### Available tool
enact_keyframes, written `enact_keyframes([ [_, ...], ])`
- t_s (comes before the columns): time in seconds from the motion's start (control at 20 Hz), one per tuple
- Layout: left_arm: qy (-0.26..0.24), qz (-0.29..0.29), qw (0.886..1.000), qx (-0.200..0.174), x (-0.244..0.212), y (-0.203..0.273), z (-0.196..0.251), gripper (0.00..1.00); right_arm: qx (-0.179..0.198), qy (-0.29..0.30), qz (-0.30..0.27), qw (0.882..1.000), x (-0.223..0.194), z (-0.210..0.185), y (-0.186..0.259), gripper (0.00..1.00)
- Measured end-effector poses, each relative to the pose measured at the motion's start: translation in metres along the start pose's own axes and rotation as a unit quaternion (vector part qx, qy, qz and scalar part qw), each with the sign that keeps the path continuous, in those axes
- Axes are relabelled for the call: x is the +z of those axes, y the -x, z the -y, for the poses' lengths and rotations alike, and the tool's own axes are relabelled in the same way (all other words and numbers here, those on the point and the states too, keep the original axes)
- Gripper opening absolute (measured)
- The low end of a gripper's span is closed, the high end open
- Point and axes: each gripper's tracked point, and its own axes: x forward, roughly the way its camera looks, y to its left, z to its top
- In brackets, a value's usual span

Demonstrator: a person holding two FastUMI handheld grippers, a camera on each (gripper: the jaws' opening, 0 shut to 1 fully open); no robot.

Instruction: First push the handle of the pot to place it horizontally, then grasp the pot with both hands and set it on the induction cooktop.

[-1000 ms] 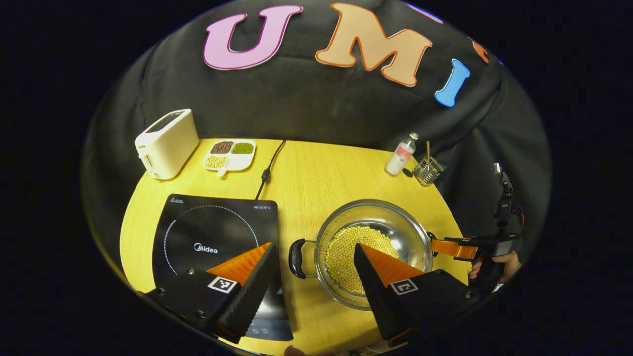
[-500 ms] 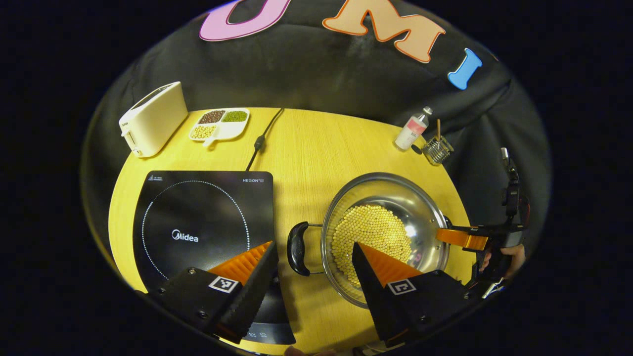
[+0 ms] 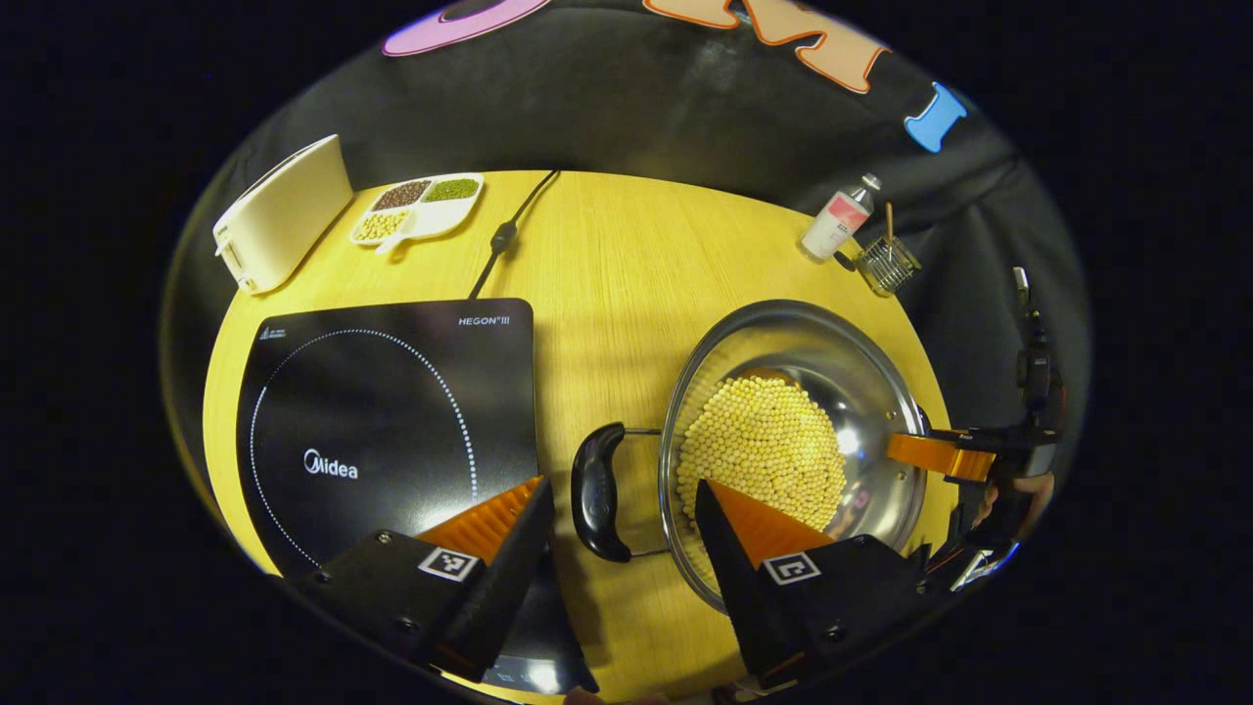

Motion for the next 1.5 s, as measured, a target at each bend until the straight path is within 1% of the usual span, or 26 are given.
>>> enact_keyframes([
  [0.05, -0.002, -0.003, 1.0, -0.002, -0.002, -0.003, 0.001, 0.94, 0.001, 0.001, -0.002, 1.0, -0.003, 0.0, -0.003, 0.72],
  [0.1, -0.004, -0.009, 1.0, -0.003, -0.002, -0.006, 0.002, 0.94, 0.004, -0.002, -0.003, 1.0, 0.0, -0.001, -0.003, 0.73],
  [0.15, -0.005, -0.013, 1.0, -0.005, -0.004, -0.01, 0.003, 0.89, 0.004, 0.0, -0.003, 1.0, 0.0, -0.002, -0.004, 0.67],
  [0.2, -0.004, -0.017, 1.0, -0.007, -0.004, -0.013, 0.006, 0.9, 0.003, 0.003, -0.007, 1.0, -0.001, -0.003, -0.006, 0.67],
  [0.25, -0.003, -0.022, 1.0, -0.006, -0.006, -0.014, 0.006, 0.87, 0.003, 0.007, -0.01, 1.0, -0.002, -0.002, -0.007, 0.66],
  [0.45, -0.011, -0.023, 1.0, -0.006, -0.005, -0.023, 0.003, 0.83, 0.006, 0.005, -0.014, 1.0, -0.002, -0.002, -0.012, 0.67],
  [0.5, -0.012, -0.028, 0.999, -0.006, -0.006, -0.025, 0.003, 0.8, 0.002, 0.006, -0.014, 1.0, -0.003, 0.0, -0.013, 0.67],
  [0.55, -0.015, -0.032, 0.999, -0.005, -0.006, -0.026, 0.002, 0.77, 0.005, -0.003, -0.013, 1.0, -0.001, -0.001, -0.003, 0.67],
  [0.6, -0.016, -0.033, 0.999, -0.007, -0.007, -0.028, 0.003, 0.72, 0.006, -0.006, -0.017, 1.0, -0.001, 0.001, -0.005, 0.59],
  [0.7, -0.013, -0.036, 0.999, -0.002, -0.01, -0.031, 0.0, 0.65, 0.011, -0.006, -0.015, 1.0, -0.002, 0.001, -0.013, 0.59],
  [0.75, -0.012, -0.035, 0.999, -0.002, -0.007, -0.032, 0.001, 0.65, 0.015, -0.009, -0.016, 1.0, -0.002, 0.001, -0.014, 0.65],
  [0.8, -0.011, -0.036, 0.999, -0.003, -0.008, -0.031, 0.001, 0.63, 0.021, -0.015, -0.014, 1.0, -0.001, 0.0, -0.013, 0.54],
  [0.85, -0.01, -0.035, 0.999, -0.003, -0.007, -0.031, 0.001, 0.62, 0.026, -0.019, -0.014, 0.999, -0.001, -0.001, -0.015, 0.59],
  [0.9, -0.01, -0.039, 0.999, 0.0, -0.008, -0.029, 0.0, 0.61, 0.034, -0.024, -0.011, 0.999, 0.0, -0.003, -0.012, 0.48],
  [0.95, -0.008, -0.044, 0.999, 0.002, -0.011, -0.029, 0.0, 0.61, 0.034, -0.022, -0.013, 0.999, -0.002, -0.002, -0.014, 0.42],
  [1.0, -0.005, -0.044, 0.999, 0.004, -0.012, -0.027, 0.0, 0.62, 0.035, -0.018, -0.014, 0.999, -0.002, -0.002, -0.013, 0.41],
  [1.05, -0.004, -0.043, 0.999, 0.006, -0.013, -0.024, 0.0, 0.6, 0.037, -0.021, -0.014, 0.999, -0.001, -0.004, -0.011, 0.48],
  [1.1, -0.003, -0.037, 0.999, 0.006, -0.011, -0.018, 0.0, 0.59, 0.04, -0.023, -0.01, 0.999, 0.0, -0.005, -0.01, 0.41],
  [1.15, -0.005, -0.032, 0.999, 0.007, -0.009, -0.013, 0.001, 0.59, 0.043, -0.022, -0.011, 0.999, 0.0, -0.004, -0.009, 0.48],
  [1.3, -0.006, -0.025, 1.0, 0.014, -0.007, 0.0, 0.0, 0.59, 0.051, -0.023, -0.004, 0.998, 0.003, 0.0, -0.008, 0.48],
  [1.5, -0.003, -0.01, 1.0, 0.023, -0.006, 0.019, -0.001, 0.59, 0.064, -0.017, 0.009, 0.998, 0.007, -0.006, -0.003, 0.48],
])
